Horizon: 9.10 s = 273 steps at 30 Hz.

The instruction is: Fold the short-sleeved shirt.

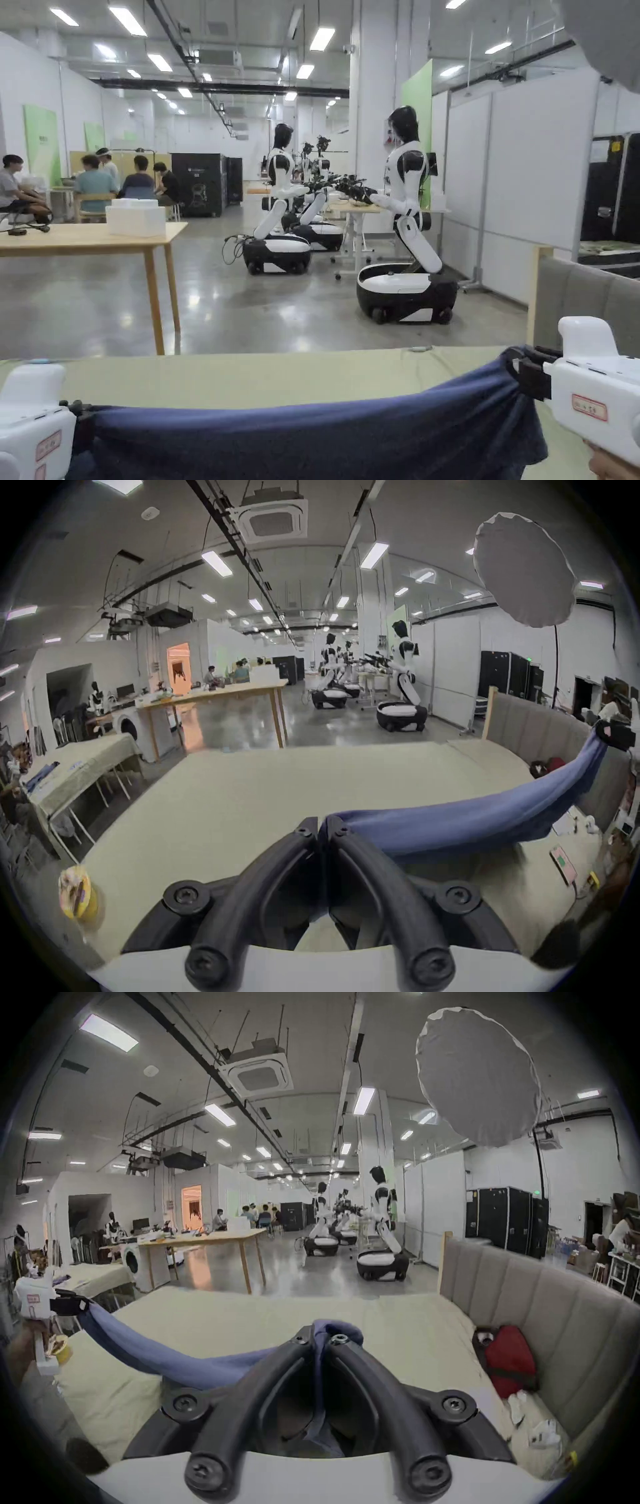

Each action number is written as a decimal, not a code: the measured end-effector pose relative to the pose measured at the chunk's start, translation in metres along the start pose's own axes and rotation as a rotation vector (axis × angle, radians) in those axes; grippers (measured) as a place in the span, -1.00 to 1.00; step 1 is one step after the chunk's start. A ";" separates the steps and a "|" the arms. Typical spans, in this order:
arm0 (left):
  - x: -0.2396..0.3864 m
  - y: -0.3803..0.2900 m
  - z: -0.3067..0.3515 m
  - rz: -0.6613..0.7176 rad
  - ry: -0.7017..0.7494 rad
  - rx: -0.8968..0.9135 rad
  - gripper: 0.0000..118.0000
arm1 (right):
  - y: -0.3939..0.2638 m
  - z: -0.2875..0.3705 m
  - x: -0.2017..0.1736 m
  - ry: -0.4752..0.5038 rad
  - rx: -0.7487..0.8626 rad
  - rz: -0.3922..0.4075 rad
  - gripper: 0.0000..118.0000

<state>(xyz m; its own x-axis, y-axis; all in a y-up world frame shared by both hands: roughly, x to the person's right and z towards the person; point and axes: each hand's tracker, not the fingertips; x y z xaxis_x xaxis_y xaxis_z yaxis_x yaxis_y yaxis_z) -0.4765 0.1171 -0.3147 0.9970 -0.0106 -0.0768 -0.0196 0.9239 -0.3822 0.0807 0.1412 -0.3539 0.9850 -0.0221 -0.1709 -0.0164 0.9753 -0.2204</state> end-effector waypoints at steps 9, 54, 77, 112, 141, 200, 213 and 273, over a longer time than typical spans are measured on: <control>-0.011 -0.204 0.042 0.036 -0.038 -0.377 -0.98 | -0.209 0.053 -0.014 0.047 -0.470 0.074 -0.91; 0.007 -0.245 0.020 -0.036 0.037 -0.408 -0.96 | -0.262 0.084 0.012 0.011 -0.555 -0.065 0.99; 0.006 -0.124 -0.116 -0.303 0.004 -0.549 -0.97 | -0.150 -0.092 0.003 0.022 -0.616 -0.045 -0.85; -0.006 -0.222 -0.117 -0.017 0.139 -0.516 0.80 | -0.228 0.019 -0.022 -0.033 -0.500 0.006 -0.97; -0.011 -0.162 0.016 -0.091 -0.026 -0.400 -0.89 | -0.182 0.050 0.018 0.111 -0.608 -0.126 -0.71; 0.014 -0.072 -0.203 -0.150 0.030 -0.344 -0.95 | -0.158 -0.191 0.021 0.043 -0.608 0.016 -0.96; -0.033 -0.155 0.025 -0.058 -0.042 -0.254 -0.95 | -0.187 0.057 -0.014 0.081 -0.423 0.066 -0.96; -0.084 -0.191 0.003 0.356 -0.225 -0.292 -0.93 | -0.176 0.056 -0.108 0.105 -0.184 -0.001 -0.85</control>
<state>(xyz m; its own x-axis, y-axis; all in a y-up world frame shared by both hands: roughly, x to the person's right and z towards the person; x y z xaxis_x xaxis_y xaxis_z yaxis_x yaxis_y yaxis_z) -0.5563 -0.0575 -0.2322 0.9158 0.3970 -0.0613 -0.3486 0.7096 -0.6123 -0.0137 -0.0158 -0.2431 0.9618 -0.0557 -0.2679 -0.0556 0.9189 -0.3906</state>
